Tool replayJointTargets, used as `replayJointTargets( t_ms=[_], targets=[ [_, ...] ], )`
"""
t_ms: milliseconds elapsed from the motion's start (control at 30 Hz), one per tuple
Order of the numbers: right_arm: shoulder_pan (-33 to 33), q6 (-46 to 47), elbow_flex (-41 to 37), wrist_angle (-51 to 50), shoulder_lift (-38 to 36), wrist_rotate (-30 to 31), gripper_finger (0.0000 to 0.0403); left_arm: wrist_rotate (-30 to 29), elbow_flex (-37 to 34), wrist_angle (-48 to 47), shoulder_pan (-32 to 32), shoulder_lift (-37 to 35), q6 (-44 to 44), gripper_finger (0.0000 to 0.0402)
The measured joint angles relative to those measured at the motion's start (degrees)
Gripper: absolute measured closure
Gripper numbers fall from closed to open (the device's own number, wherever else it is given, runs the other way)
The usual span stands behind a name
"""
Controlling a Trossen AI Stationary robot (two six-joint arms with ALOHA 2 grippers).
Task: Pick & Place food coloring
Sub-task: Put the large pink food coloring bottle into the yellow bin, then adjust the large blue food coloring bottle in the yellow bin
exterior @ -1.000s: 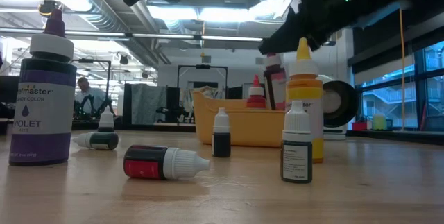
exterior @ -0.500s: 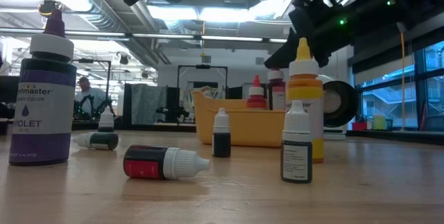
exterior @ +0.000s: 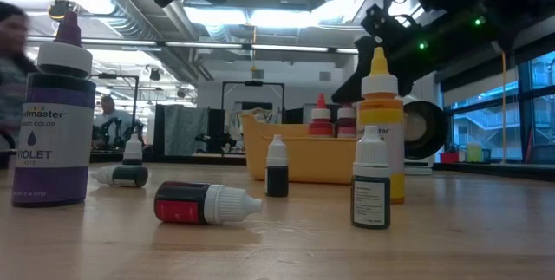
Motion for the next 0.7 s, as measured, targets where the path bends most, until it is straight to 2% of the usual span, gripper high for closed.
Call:
replayJointTargets(
  t_ms=[400,700],
  targets=[
    [0.01,-0.66,0.65,0.20,0.58,-0.02,0.0330,-0.02,0.00,-0.02,0.02,0.00,0.00,0.0288],
    [0.01,-7.64,5.06,0.16,0.30,-1.34,0.0330,0.05,0.00,-0.03,0.00,0.00,0.00,0.0288]
  ],
)
